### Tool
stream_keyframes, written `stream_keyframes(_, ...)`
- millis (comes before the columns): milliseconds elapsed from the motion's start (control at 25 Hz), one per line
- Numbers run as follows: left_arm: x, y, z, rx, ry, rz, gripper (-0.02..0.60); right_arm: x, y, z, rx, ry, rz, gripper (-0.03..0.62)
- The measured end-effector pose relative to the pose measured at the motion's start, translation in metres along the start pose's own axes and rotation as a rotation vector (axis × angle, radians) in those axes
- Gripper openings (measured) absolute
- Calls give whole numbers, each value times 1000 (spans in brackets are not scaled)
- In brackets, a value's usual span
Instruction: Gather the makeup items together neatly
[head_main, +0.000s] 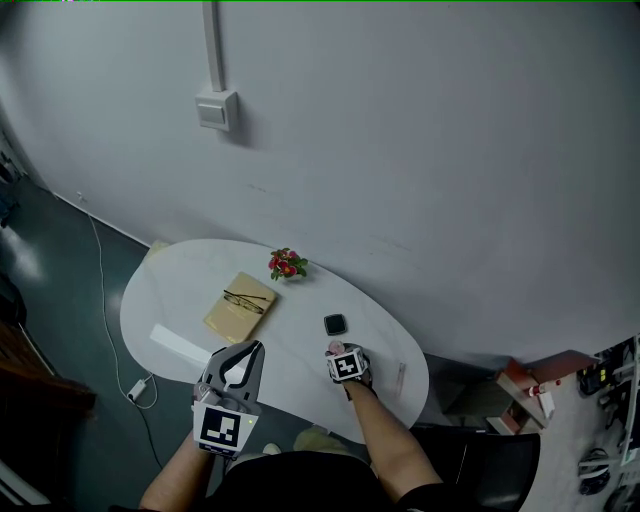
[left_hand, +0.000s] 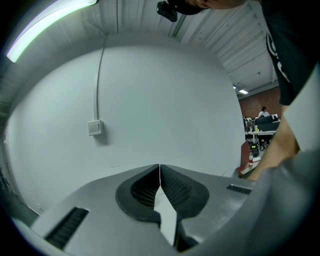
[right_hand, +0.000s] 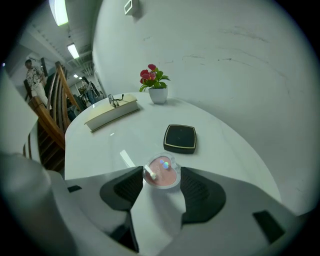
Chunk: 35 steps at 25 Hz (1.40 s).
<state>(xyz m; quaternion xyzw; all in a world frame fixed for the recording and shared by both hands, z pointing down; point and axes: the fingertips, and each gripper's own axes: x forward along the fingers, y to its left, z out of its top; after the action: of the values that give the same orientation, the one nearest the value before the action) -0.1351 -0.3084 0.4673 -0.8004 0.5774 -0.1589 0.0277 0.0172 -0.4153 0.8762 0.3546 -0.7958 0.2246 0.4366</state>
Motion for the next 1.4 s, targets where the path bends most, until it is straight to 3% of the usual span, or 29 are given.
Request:
stream_keyframes(320, -1, -22, 10, -23, -49, -80, 25, -31, -11, -17, -33, -28, -32, 250)
stream_keyframes(520, -2, -33, 14, -33, -67, -128, 25, -40, -16, -50, 29, 2, -22, 250)
stream_keyframes(880, -2, -60, 19, -32, -94, -202, 25, -66, -41, -85, 28, 13, -93, 250)
stream_keyframes(1400, -1, -57, 18, -7, -69, -211, 25, -69, -74, -123, 66, 95, -172, 250)
